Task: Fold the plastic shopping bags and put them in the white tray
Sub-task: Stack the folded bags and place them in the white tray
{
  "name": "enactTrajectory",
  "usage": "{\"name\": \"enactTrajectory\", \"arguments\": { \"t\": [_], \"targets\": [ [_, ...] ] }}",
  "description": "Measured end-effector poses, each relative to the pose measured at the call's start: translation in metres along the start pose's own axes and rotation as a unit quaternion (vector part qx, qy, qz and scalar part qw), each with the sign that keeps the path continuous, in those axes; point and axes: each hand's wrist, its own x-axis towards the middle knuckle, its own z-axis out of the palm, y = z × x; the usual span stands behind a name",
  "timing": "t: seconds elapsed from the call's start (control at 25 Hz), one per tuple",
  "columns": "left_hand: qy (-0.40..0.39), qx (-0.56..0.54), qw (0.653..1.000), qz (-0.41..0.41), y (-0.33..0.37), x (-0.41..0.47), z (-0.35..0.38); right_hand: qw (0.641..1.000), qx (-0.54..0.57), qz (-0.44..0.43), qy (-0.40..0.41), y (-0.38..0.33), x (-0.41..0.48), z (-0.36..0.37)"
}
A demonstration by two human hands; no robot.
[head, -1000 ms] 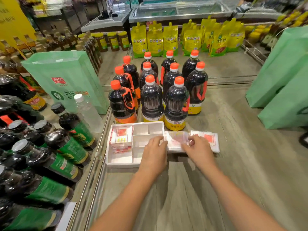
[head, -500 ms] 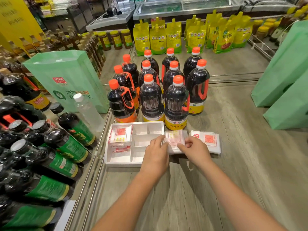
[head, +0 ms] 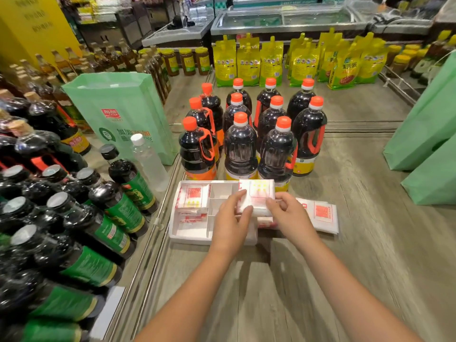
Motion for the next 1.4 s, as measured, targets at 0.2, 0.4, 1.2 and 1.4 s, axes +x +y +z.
{"name": "enactTrajectory", "arguments": {
  "t": [0.2, 0.4, 1.2, 1.4],
  "targets": [
    [0.084, -0.006, 0.994, -0.064, -0.039, 0.009, -0.073, 0.997, -0.069, -0.018, -0.039, -0.024, 0.004, 0.085],
    [0.030, 0.112, 0.990, -0.077, -0.068, 0.021, -0.121, 0.979, -0.172, -0.068, -0.081, -0.031, 0.018, 0.143],
    [-0.008, 0.426, 0.903, 0.056, -0.081, 0.040, -0.121, 0.851, -0.467, -0.233, -0.050, -0.010, 0.022, 0.156],
    [-0.031, 0.436, 0.898, 0.053, -0.061, 0.032, -0.111, 0.865, -0.438, -0.237, -0.056, -0.010, 0.010, 0.125]
  ]
}}
